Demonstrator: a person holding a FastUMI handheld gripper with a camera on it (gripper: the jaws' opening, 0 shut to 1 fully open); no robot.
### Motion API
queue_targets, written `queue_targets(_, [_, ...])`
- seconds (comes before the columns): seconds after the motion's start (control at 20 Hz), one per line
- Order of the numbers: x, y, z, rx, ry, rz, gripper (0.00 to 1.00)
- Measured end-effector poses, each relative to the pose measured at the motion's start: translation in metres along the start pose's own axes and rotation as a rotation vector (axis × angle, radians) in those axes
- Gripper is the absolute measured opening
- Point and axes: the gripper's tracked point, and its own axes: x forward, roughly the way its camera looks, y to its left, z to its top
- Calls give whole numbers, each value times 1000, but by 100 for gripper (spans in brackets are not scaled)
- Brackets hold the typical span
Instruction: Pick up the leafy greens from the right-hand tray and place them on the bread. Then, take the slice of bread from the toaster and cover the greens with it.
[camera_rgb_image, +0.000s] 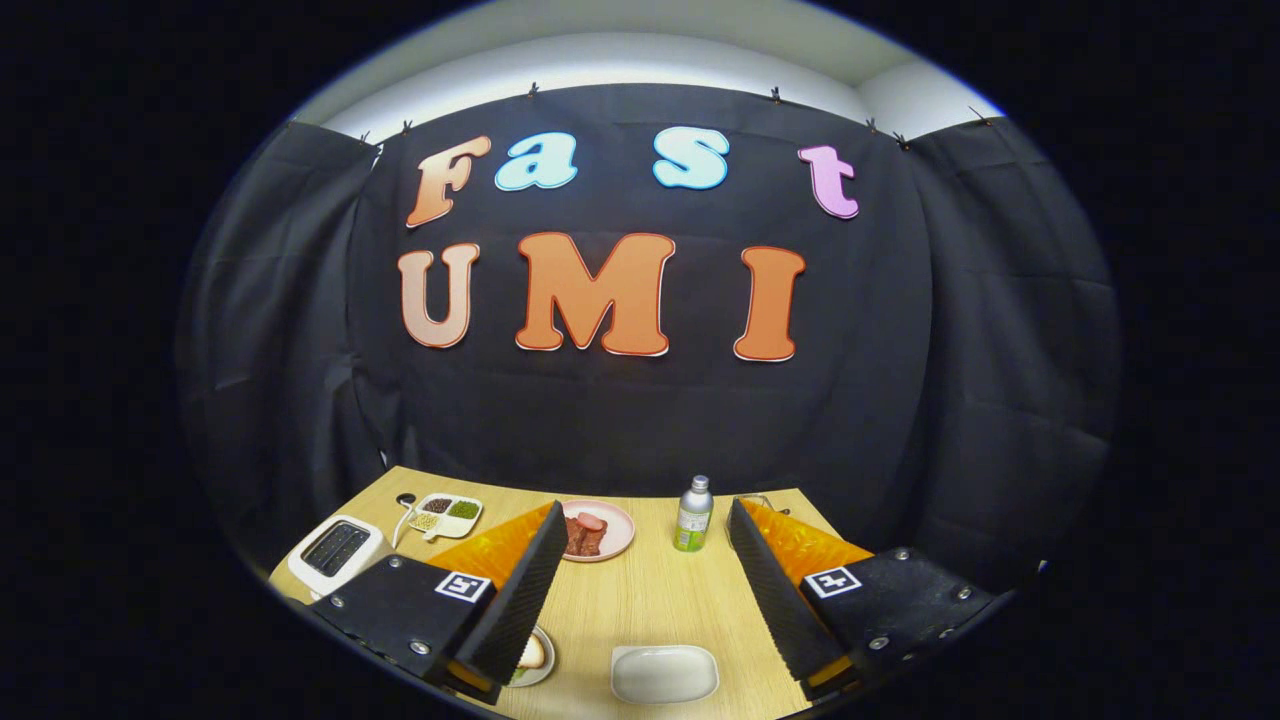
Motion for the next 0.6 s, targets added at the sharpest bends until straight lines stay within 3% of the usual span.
queue_targets(0.6, [2,-38,-11,29,14,-22,98])
